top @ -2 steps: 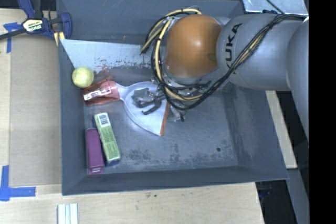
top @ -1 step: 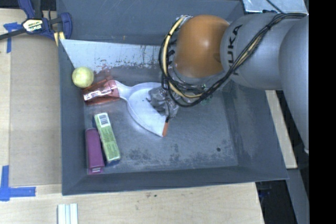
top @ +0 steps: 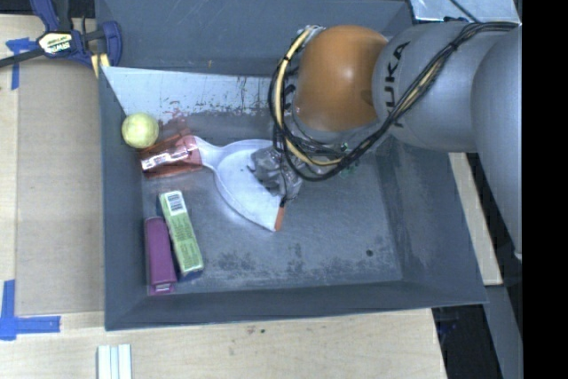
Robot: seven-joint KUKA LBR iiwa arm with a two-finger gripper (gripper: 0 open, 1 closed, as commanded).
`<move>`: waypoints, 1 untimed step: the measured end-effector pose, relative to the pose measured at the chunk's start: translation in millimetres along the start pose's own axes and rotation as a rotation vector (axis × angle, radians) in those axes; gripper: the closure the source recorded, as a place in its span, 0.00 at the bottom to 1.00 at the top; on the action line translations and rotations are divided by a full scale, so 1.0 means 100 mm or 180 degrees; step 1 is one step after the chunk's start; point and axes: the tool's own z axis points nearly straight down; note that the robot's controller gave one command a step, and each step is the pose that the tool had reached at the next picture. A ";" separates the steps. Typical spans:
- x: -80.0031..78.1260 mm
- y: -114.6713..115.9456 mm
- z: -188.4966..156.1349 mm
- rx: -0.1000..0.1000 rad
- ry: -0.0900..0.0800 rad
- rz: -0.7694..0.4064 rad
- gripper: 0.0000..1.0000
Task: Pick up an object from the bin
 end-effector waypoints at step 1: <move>0.01 0.00 -0.18 0.0000 0.0002 0.0002 1.00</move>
Offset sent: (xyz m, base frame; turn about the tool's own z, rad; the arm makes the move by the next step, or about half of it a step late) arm -0.0012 0.0000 0.0845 0.0003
